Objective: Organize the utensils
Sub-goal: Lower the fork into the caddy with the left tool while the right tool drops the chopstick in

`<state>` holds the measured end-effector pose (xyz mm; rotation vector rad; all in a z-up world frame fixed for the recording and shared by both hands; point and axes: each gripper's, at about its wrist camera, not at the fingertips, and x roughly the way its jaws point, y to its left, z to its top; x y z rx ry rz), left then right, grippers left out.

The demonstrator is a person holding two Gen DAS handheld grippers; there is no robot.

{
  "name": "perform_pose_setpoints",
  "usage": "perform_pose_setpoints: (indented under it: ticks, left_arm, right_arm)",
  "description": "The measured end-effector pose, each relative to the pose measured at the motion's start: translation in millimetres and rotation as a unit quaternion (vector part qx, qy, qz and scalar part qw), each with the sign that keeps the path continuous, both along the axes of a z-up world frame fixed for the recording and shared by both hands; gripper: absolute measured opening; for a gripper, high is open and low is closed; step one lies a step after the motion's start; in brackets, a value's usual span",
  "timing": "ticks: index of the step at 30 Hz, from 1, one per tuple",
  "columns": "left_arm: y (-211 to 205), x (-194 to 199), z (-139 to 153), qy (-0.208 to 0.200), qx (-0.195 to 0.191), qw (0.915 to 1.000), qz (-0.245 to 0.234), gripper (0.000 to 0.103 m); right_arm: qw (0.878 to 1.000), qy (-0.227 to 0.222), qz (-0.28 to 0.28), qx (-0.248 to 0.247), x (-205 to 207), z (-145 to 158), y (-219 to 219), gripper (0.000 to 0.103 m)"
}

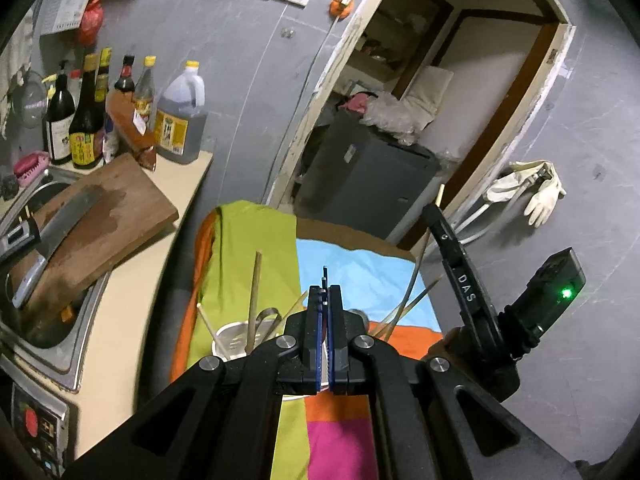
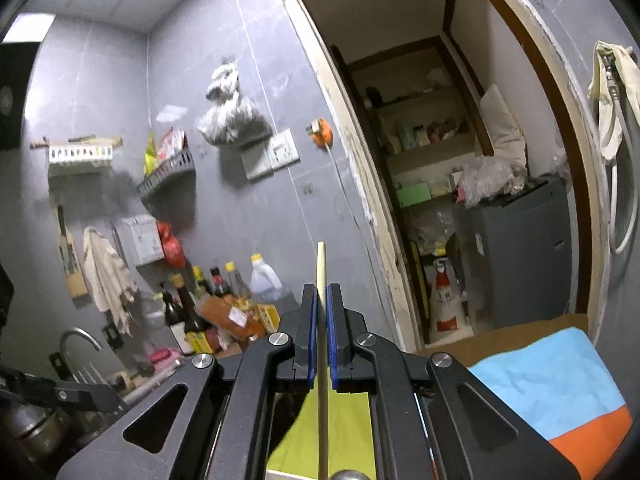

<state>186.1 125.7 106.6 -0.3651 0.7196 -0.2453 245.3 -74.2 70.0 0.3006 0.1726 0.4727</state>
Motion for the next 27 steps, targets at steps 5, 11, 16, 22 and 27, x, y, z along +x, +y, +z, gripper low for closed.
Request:
perform_pose_setpoints:
  ticks: [5, 11, 16, 22, 27]
  left_arm:
    - [-9.0, -0.9, -15.0, -0.001, 0.044, 0.999, -0.001, 0.0]
    - [-22.4, -4.8, -30.5, -0.03, 0.1, 0.9945, -0.005, 0.002]
    - [-30.7, -5.7, -43.1, -0.051, 0.141, 0.9887, -0.009, 0.003]
    - [-34.5, -6.5, -54.7, -0.052, 0.172, 0.9836, -0.01, 0.004]
    - [-37.5, -9.0, -59.0, -0.06, 0.198, 0.9784, -0.01, 0.006]
  right_arm:
    - [0.999, 0.019, 0.001, -0.028, -1.5, -18.8, 10.2, 0.003]
    - [0.998, 0.029, 0.008, -0.054, -11.2, -33.3, 15.5, 0.004]
    - [0.997, 0.044, 0.018, -0.065, -16.0, -42.3, 14.5, 0.004]
    - [0.995, 0.055, 0.027, -0.081, -24.0, -48.3, 12.7, 0.004]
    - [0.993, 0.067, 0.031, -0.094, -29.1, -51.4, 11.4, 0.004]
